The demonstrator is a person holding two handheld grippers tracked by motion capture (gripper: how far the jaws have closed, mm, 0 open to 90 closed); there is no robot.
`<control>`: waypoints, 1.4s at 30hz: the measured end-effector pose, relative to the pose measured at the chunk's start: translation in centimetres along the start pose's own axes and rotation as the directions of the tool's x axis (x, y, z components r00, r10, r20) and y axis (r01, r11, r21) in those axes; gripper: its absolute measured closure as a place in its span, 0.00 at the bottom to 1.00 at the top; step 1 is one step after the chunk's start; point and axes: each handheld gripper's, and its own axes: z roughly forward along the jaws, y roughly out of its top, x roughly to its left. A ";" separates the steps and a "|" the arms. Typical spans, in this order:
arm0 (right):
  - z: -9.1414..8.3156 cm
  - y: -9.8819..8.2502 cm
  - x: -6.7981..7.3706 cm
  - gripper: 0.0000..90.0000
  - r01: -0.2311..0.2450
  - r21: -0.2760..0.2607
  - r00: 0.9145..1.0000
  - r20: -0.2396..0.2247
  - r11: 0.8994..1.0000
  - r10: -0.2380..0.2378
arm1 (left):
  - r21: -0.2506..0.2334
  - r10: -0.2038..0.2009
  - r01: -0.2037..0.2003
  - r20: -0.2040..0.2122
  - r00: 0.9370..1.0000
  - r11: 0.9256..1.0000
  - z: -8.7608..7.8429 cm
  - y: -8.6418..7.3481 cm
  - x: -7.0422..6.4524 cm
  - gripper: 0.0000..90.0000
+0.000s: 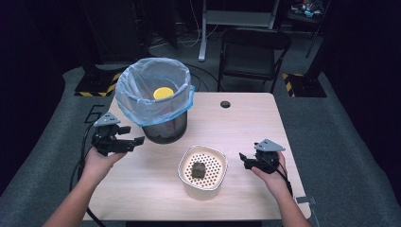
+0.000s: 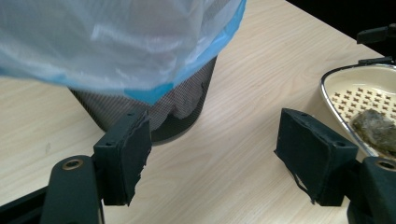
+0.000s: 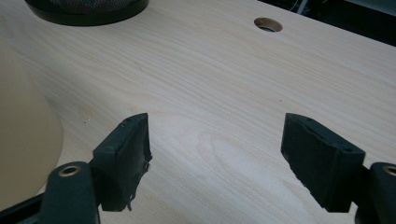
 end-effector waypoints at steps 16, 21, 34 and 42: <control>0.1 -0.1 -0.1 0.26 -0.009 0.001 1.000 0.001 1.000 0.009 | -0.006 -0.042 0.041 -0.041 0.998 0.999 2.3 -7.2 0.7 0.31; 0.1 -0.1 -0.1 0.26 0.002 0.000 1.000 -0.004 1.000 -0.002 | 0.008 -0.046 0.047 -0.043 0.998 0.999 2.9 -9.2 0.9 0.31; 0.4 -0.2 0.1 0.26 0.004 0.008 1.000 -0.004 1.000 -0.004 | 0.017 -0.139 0.141 -0.094 0.986 0.990 4.0 -13.3 3.3 0.31; 0.8 -0.6 -0.1 0.26 0.009 0.025 1.000 -0.014 1.000 -0.009 | 0.029 -0.197 0.203 -0.139 0.970 0.979 4.3 -14.8 4.6 0.31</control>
